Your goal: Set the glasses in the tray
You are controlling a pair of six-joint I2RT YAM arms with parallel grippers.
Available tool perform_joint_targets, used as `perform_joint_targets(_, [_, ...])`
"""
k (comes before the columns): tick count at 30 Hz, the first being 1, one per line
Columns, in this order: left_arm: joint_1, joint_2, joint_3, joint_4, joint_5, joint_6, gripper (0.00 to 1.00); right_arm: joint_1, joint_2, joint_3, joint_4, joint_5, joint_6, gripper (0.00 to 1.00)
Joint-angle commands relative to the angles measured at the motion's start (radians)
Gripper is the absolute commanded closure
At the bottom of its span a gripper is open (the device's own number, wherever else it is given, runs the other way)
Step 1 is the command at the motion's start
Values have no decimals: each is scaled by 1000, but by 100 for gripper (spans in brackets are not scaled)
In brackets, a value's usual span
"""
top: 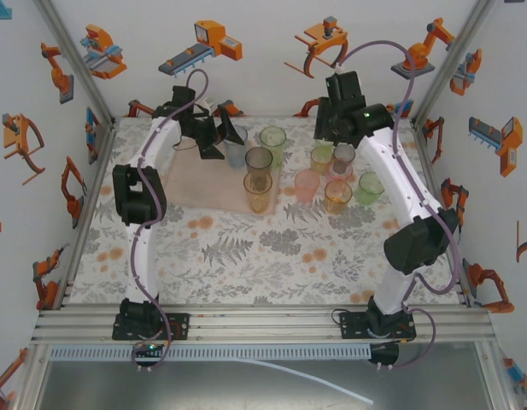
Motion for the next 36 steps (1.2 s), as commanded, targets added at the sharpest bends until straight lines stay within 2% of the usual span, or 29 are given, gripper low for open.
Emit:
perform_joint_targets(1, [12, -80, -22, -24, 8, 29, 3, -20, -41, -24, -38, 28, 38, 52])
perform_joint_targets(8, [23, -190, -55, -115, -33, 93, 3, -87, -137, -126, -149, 18, 90, 53])
perform_joint_targets(15, [11, -400, -147, -172, -168, 210, 3, -117, -225, -360, -131, -18, 161, 54])
perform_joint_targets(19, [-23, -515, -195, -217, -212, 313, 3, -120, -207, -435, -102, -52, 183, 55])
perform_joint_targets(25, [-69, -674, -324, -229, -194, 436, 3, -139, -162, -548, -62, -31, 188, 57])
perform_joint_targets(29, [-84, -750, -385, -228, -188, 473, 3, -157, -146, -605, 8, -57, 210, 57])
perform_joint_targets(36, [-86, -822, -441, -210, -195, 507, 3, -173, -88, -602, 68, -52, 217, 58])
